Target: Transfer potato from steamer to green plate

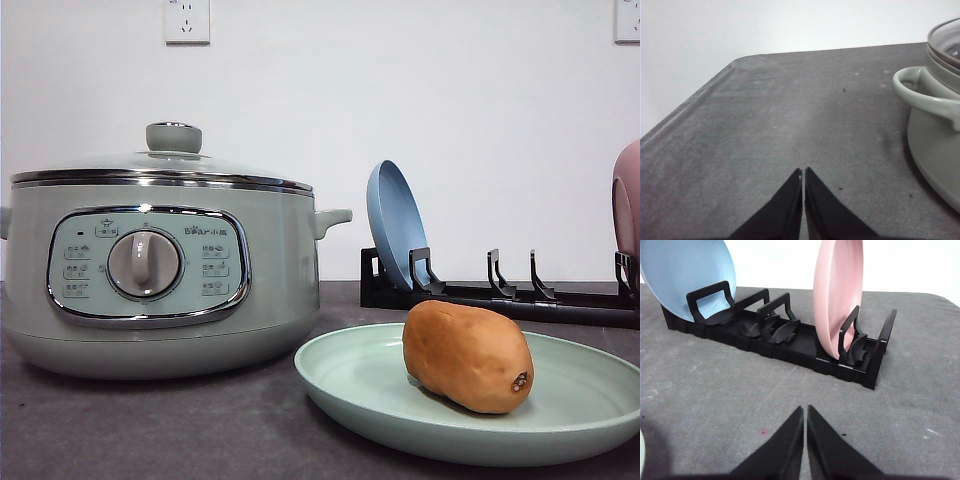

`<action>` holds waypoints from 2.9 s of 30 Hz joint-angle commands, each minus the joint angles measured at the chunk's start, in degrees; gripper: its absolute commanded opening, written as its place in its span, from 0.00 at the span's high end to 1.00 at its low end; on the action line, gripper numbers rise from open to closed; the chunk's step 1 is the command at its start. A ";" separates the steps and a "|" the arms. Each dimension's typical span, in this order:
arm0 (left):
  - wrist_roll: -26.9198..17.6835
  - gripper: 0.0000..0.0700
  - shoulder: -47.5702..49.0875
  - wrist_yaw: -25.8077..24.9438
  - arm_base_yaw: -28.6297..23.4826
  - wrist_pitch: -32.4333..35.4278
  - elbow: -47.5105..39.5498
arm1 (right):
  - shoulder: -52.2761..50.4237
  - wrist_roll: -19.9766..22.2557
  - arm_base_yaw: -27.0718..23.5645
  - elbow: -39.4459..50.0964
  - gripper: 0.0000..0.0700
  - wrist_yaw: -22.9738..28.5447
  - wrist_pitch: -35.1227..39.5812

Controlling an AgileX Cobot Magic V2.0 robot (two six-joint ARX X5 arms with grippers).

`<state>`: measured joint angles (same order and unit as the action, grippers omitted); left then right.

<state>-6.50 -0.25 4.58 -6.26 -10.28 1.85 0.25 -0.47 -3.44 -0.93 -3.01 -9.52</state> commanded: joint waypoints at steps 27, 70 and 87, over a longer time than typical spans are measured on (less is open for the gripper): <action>0.11 1.00 0.08 0.15 -0.15 -0.39 -1.16 | -0.07 -1.01 -0.02 0.26 1.00 0.04 0.66; 0.09 1.00 0.09 0.15 -0.15 -0.39 -1.16 | -0.07 -1.01 -0.02 0.26 1.00 0.04 0.67; 0.09 1.00 0.09 0.15 -0.15 -0.39 -1.16 | -0.07 -1.01 -0.02 0.26 1.00 0.04 0.66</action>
<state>-6.50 -0.25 4.58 -6.26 -10.28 1.85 0.25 -0.49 -3.44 -0.93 -3.01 -9.48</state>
